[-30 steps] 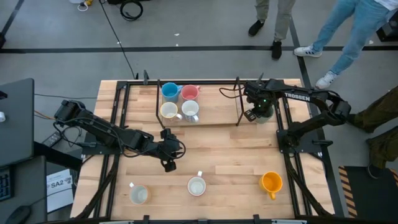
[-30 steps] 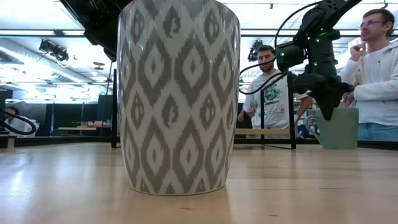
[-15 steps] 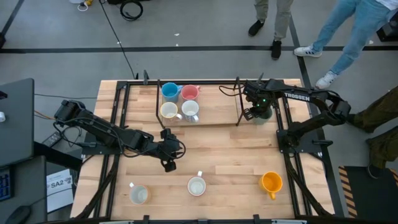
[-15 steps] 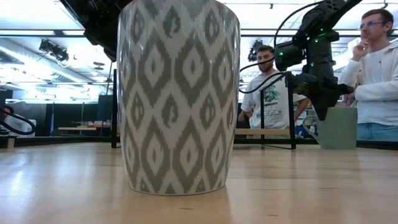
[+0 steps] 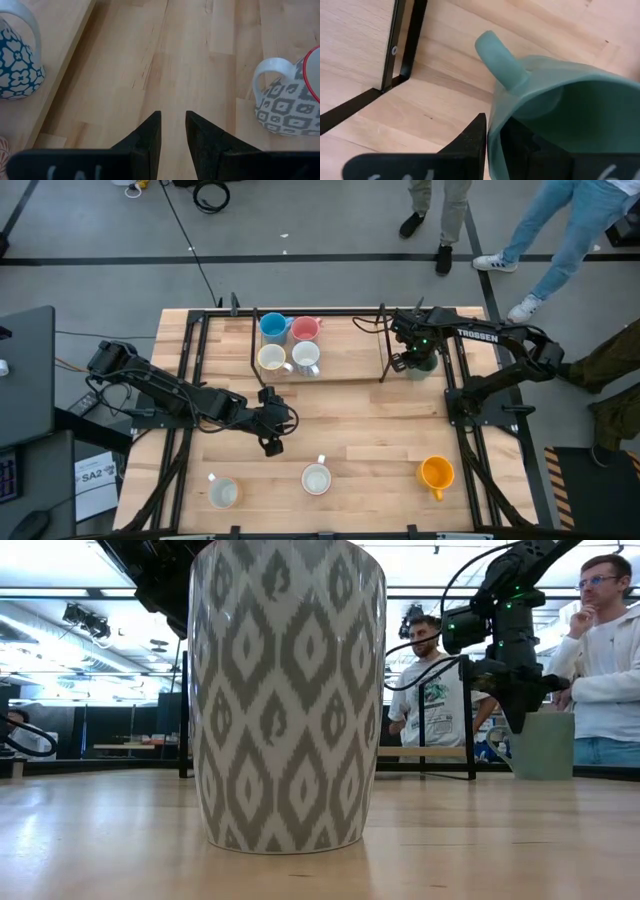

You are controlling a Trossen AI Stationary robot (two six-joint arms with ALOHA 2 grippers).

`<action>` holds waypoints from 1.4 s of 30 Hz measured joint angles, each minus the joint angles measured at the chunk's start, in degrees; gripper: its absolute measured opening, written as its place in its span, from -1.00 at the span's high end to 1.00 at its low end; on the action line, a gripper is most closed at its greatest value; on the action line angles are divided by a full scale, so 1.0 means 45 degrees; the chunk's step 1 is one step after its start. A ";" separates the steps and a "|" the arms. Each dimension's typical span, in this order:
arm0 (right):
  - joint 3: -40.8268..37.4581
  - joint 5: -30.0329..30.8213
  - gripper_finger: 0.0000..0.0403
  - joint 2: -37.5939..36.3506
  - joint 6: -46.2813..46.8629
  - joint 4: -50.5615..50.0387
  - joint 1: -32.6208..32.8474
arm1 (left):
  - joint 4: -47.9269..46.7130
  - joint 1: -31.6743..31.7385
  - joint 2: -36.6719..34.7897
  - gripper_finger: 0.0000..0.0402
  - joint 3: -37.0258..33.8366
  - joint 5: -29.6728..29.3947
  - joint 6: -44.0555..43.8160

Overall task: Place coffee mugs
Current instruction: Put the green mug on the shelf

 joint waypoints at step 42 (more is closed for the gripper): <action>0.0005 0.0412 0.20 -0.0005 -0.0134 0.0253 0.0000 | -0.0005 -0.0005 0.0000 0.52 0.0000 0.0005 -0.0005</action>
